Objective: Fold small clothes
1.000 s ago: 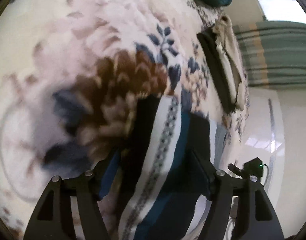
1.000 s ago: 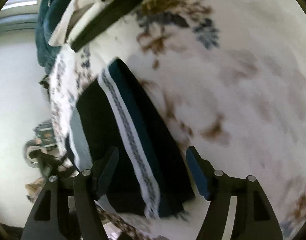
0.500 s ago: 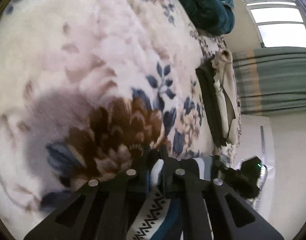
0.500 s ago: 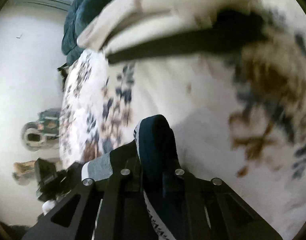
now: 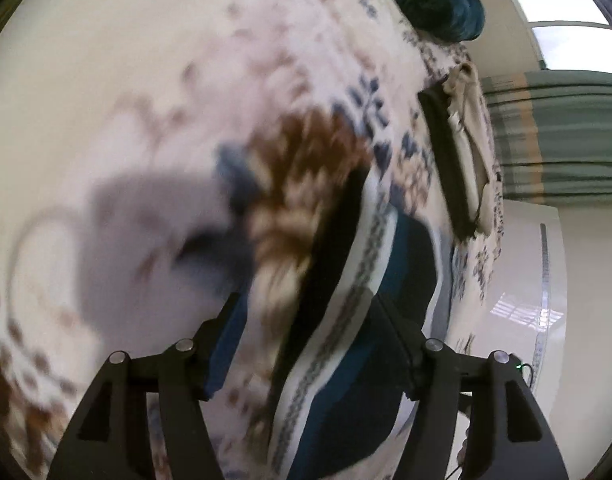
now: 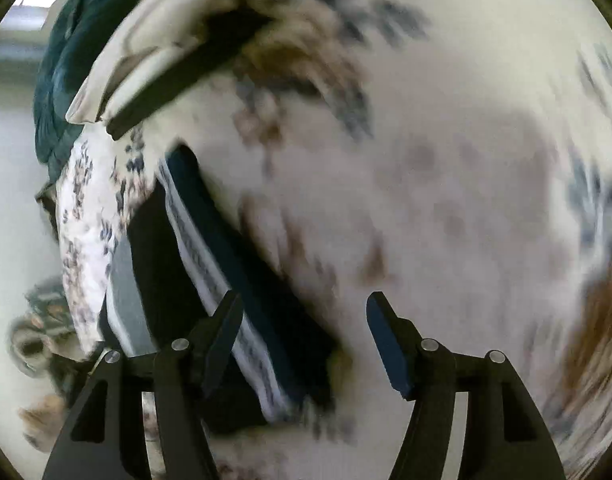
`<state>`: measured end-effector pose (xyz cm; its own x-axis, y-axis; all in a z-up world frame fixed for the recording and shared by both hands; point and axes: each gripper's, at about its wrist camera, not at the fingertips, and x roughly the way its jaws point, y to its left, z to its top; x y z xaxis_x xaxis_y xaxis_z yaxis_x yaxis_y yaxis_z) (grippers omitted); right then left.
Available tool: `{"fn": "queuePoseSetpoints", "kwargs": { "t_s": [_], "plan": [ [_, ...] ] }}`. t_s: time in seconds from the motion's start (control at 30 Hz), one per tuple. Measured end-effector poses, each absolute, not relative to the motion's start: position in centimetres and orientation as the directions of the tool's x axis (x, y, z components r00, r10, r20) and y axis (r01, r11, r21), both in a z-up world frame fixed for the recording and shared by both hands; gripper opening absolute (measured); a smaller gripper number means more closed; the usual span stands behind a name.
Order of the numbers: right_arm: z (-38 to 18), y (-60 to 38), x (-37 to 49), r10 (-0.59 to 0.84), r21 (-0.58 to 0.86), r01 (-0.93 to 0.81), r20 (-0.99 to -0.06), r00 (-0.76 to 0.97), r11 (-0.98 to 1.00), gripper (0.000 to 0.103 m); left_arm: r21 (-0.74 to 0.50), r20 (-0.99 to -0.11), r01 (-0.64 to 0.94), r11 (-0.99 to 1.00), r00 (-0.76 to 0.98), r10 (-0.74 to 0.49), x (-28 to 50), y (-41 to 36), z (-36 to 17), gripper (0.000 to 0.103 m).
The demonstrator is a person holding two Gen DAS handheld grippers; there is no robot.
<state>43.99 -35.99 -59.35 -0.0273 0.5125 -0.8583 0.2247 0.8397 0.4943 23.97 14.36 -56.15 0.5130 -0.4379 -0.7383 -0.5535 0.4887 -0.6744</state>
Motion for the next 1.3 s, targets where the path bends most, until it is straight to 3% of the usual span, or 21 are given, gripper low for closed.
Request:
{"fn": "queuePoseSetpoints", "kwargs": {
  "t_s": [0.1, 0.17, 0.2, 0.23, 0.27, 0.37, 0.47, 0.53, 0.57, 0.6, 0.67, 0.8, 0.83, 0.87, 0.9, 1.03, 1.13, 1.2, 1.23, 1.3],
  "plan": [
    [-62.7, -36.0, 41.4, 0.637, 0.571, 0.391, -0.769, -0.053, 0.722, 0.066, -0.670, -0.742, -0.574, 0.470, 0.497, -0.451, 23.0, 13.1, -56.6, 0.062],
    [-63.5, -34.5, 40.9, 0.689, 0.633, 0.395, -0.725, -0.001, 0.666, 0.066, -0.681, -0.731, -0.575, 0.454, 0.501, -0.463, 22.9, 12.5, -56.8, 0.062],
    [-63.1, -33.8, 40.9, 0.671, 0.629, 0.364, -0.742, 0.016, 0.687, 0.061, -0.681, -0.731, -0.572, 0.457, 0.495, -0.469, 23.0, 12.2, -56.8, 0.062],
    [-62.5, -33.0, 40.9, 0.637, 0.609, 0.323, -0.771, 0.027, 0.724, 0.050, -0.685, -0.727, -0.566, 0.459, 0.498, -0.472, 23.2, 11.9, -56.8, 0.062],
    [-61.7, -32.1, 41.0, 0.607, 0.592, 0.280, -0.794, 0.039, 0.756, 0.005, -0.689, -0.724, -0.554, 0.468, 0.501, -0.474, 23.4, 11.7, -56.6, 0.062],
    [-58.7, -33.0, 40.7, 0.542, 0.555, 0.283, -0.830, 0.132, 0.782, 0.007, -0.696, -0.718, -0.536, 0.477, 0.505, -0.479, 23.9, 11.4, -56.6, 0.062],
    [-59.2, -34.1, 40.1, 0.490, 0.486, 0.314, -0.869, 0.072, 0.815, 0.007, -0.729, -0.685, -0.496, 0.472, 0.537, -0.492, 24.4, 11.4, -56.7, 0.063],
    [-61.2, -33.7, 40.3, 0.520, 0.485, 0.299, -0.853, -0.048, 0.822, 0.012, -0.725, -0.688, -0.487, 0.486, 0.537, -0.488, 25.0, 11.4, -57.0, 0.064],
    [-62.1, -33.2, 40.7, 0.525, 0.479, 0.278, -0.842, -0.123, 0.833, 0.020, -0.732, -0.681, -0.481, 0.482, 0.541, -0.494, 25.2, 11.5, -57.2, 0.065],
    [-61.9, -33.5, 41.4, 0.508, 0.466, 0.253, -0.850, -0.140, 0.848, 0.040, -0.733, -0.680, -0.483, 0.479, 0.542, -0.494, 25.5, 11.6, -57.4, 0.066],
    [-60.6, -33.6, 42.8, 0.474, 0.454, 0.174, -0.875, -0.098, 0.874, 0.059, -0.744, -0.668, -0.481, 0.465, 0.560, -0.490, 26.3, 12.1, -57.4, 0.066],
    [-58.3, -33.7, 46.2, 0.452, 0.450, 0.066, -0.891, -0.026, 0.891, 0.068, -0.747, -0.660, -0.450, 0.489, 0.590, -0.466, 29.3, 12.7, -56.7, 0.066],
    [-58.2, -33.3, 47.1, 0.471, 0.469, 0.051, -0.882, -0.027, 0.881, 0.068, -0.728, -0.679, -0.458, 0.510, 0.583, -0.446, 30.1, 12.8, -56.6, 0.062],
    [-58.0, -32.8, 47.9, 0.478, 0.477, 0.036, -0.878, -0.026, 0.878, 0.068, -0.724, -0.679, -0.447, 0.525, 0.594, -0.432, 31.1, 13.1, -56.6, 0.045],
    [-58.0, -32.0, 49.0, 0.479, 0.479, 0.024, -0.877, -0.028, 0.878, 0.068, -0.716, -0.687, -0.448, 0.535, 0.587, -0.428, 32.1, 13.3, -56.8, 0.036],
    [-58.6, -28.6, 51.6, 0.494, 0.496, -0.064, -0.868, -0.057, 0.866, 0.068, -0.724, -0.679, -0.448, 0.524, 0.596, -0.428, 34.2, 14.9, -57.7, 0.026],
    [-60.2, -27.3, 53.7, 0.555, 0.565, -0.069, -0.823, -0.120, 0.822, 0.072, -0.763, -0.644, -0.466, 0.448, 0.598, -0.476, 34.0, 16.5, -58.2, 0.031],
    [-61.8, -27.0, 54.4, 0.610, 0.626, -0.059, -0.774, -0.169, 0.778, 0.088, -0.809, -0.586, -0.423, 0.409, 0.637, -0.501, 31.9, 16.8, -57.6, 0.052],
    [-62.8, -27.1, 54.6, 0.643, 0.664, -0.058, -0.739, -0.202, 0.745, 0.090, -0.818, -0.572, -0.405, 0.408, 0.642, -0.510, 31.0, 16.6, -57.4, 0.069],
    [-64.8, -26.5, 54.8, 0.675, 0.711, -0.056, -0.687, -0.271, 0.701, 0.090, -0.838, -0.544, -0.373, 0.398, 0.636, -0.548, 28.2, 15.6, -57.8, 0.072]
  ]
}}
